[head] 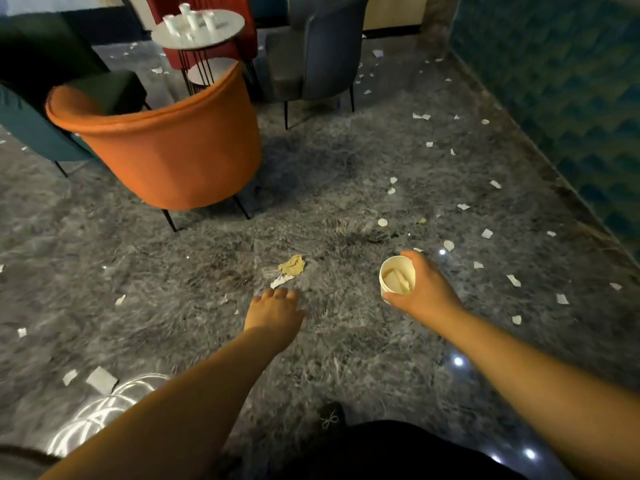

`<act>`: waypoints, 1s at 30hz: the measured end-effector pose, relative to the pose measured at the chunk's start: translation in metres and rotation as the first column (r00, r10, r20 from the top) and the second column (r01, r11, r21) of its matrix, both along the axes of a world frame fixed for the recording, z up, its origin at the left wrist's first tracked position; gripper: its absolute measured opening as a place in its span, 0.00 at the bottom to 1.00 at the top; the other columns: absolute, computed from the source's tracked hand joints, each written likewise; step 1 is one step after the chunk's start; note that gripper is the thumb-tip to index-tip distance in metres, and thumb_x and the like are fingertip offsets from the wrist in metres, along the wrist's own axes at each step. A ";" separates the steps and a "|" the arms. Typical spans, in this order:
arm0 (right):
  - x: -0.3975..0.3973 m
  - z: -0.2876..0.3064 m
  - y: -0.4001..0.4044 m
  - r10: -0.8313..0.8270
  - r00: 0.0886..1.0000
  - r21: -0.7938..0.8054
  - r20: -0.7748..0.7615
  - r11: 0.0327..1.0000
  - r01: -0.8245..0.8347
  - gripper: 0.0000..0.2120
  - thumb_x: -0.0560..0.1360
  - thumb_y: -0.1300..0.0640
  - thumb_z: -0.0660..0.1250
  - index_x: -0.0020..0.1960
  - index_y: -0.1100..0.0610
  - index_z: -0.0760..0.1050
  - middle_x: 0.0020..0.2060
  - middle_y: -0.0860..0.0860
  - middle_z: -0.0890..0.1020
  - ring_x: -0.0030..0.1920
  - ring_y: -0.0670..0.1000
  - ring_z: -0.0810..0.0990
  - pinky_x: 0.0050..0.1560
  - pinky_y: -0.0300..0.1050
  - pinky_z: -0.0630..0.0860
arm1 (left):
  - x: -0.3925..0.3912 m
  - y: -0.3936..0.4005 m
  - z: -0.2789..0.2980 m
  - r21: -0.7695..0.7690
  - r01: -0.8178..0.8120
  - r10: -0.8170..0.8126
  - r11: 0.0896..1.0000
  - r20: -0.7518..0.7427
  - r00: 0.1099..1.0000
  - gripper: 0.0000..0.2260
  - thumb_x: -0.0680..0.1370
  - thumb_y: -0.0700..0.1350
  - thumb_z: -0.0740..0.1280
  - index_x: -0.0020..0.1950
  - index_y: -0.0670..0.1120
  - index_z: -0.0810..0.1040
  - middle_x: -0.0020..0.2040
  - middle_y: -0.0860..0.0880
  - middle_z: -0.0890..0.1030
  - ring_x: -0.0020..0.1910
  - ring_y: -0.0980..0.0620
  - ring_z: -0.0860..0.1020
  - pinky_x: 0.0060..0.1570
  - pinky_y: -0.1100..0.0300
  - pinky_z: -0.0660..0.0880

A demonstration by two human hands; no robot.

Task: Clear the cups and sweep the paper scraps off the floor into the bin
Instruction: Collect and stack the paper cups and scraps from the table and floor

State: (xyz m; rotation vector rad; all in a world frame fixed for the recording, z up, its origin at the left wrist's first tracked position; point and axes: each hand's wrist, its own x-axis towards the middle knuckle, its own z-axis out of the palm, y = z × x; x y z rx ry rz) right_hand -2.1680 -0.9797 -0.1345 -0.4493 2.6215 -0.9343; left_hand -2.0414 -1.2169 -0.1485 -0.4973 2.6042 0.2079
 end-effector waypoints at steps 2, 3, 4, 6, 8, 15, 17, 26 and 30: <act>-0.027 0.003 -0.011 -0.035 0.999 0.007 0.003 0.999 0.035 0.40 0.65 0.50 0.78 0.70 0.49 0.62 0.65 0.54 0.70 0.60 0.55 0.73 0.57 0.46 0.73 | -0.034 -0.016 0.001 -0.004 0.018 -0.018 1.000 -0.013 1.000 0.24 0.83 0.57 0.55 0.77 0.51 0.61 0.75 0.48 0.66 0.74 0.44 0.63 0.69 0.48 0.62; -0.042 0.003 -0.017 -0.047 0.999 0.006 0.004 0.999 0.047 0.40 0.65 0.50 0.78 0.70 0.49 0.62 0.64 0.54 0.70 0.60 0.55 0.73 0.57 0.46 0.73 | -0.051 -0.023 0.001 -0.005 0.021 -0.021 1.000 -0.023 1.000 0.24 0.83 0.57 0.55 0.77 0.51 0.61 0.75 0.48 0.66 0.73 0.44 0.64 0.69 0.48 0.62; -0.056 0.004 -0.022 -0.053 0.999 0.004 0.006 0.999 0.053 0.40 0.64 0.50 0.78 0.70 0.49 0.62 0.64 0.53 0.70 0.60 0.55 0.73 0.57 0.46 0.73 | -0.068 -0.030 0.001 -0.002 0.021 -0.021 1.000 -0.031 0.999 0.24 0.83 0.57 0.55 0.77 0.51 0.61 0.75 0.48 0.66 0.73 0.44 0.64 0.69 0.48 0.63; -0.087 0.002 -0.032 -0.057 0.998 -0.010 0.015 0.998 0.058 0.39 0.64 0.51 0.78 0.70 0.50 0.63 0.64 0.53 0.70 0.60 0.54 0.73 0.57 0.45 0.72 | -0.102 -0.040 0.001 0.003 0.020 -0.020 1.000 -0.041 0.999 0.25 0.83 0.58 0.55 0.78 0.51 0.60 0.76 0.48 0.66 0.74 0.44 0.63 0.70 0.48 0.62; -0.121 -0.001 -0.045 -0.061 0.998 -0.017 0.023 0.998 0.061 0.40 0.65 0.51 0.78 0.71 0.50 0.62 0.65 0.53 0.69 0.61 0.54 0.72 0.56 0.43 0.70 | -0.136 -0.048 -0.001 0.011 0.024 -0.023 1.000 -0.057 0.998 0.25 0.83 0.58 0.55 0.78 0.52 0.59 0.76 0.49 0.65 0.74 0.45 0.63 0.71 0.49 0.62; -0.268 -0.008 -0.094 -0.014 1.000 0.002 0.014 1.000 0.014 0.40 0.67 0.51 0.77 0.72 0.51 0.60 0.67 0.55 0.68 0.62 0.55 0.71 0.53 0.41 0.67 | -0.262 -0.081 -0.011 0.013 0.033 -0.032 0.999 -0.052 0.998 0.25 0.83 0.58 0.54 0.78 0.51 0.59 0.76 0.48 0.64 0.75 0.45 0.61 0.71 0.48 0.60; -0.315 -0.004 -0.111 0.018 1.000 0.003 0.003 1.000 -0.018 0.40 0.67 0.51 0.77 0.72 0.51 0.60 0.66 0.55 0.68 0.61 0.56 0.71 0.53 0.41 0.68 | -0.303 -0.092 -0.009 0.005 0.008 -0.008 1.000 -0.046 0.999 0.25 0.83 0.57 0.54 0.78 0.51 0.58 0.77 0.48 0.64 0.75 0.45 0.60 0.71 0.48 0.60; -0.487 0.014 -0.191 0.147 0.989 0.001 -0.001 0.989 -0.147 0.40 0.66 0.51 0.77 0.72 0.51 0.61 0.67 0.55 0.68 0.62 0.56 0.71 0.59 0.47 0.71 | -0.457 -0.149 0.015 -0.016 -0.102 0.100 0.995 -0.122 0.987 0.24 0.83 0.56 0.56 0.78 0.51 0.60 0.76 0.48 0.64 0.75 0.45 0.61 0.71 0.47 0.61; -0.538 0.010 -0.235 0.193 0.981 0.001 0.011 0.981 -0.193 0.40 0.66 0.51 0.77 0.72 0.51 0.61 0.67 0.54 0.68 0.62 0.55 0.71 0.55 0.42 0.68 | -0.503 -0.189 0.018 -0.052 -0.104 0.099 0.993 -0.101 0.990 0.25 0.83 0.56 0.55 0.78 0.50 0.58 0.78 0.47 0.59 0.76 0.44 0.58 0.72 0.46 0.59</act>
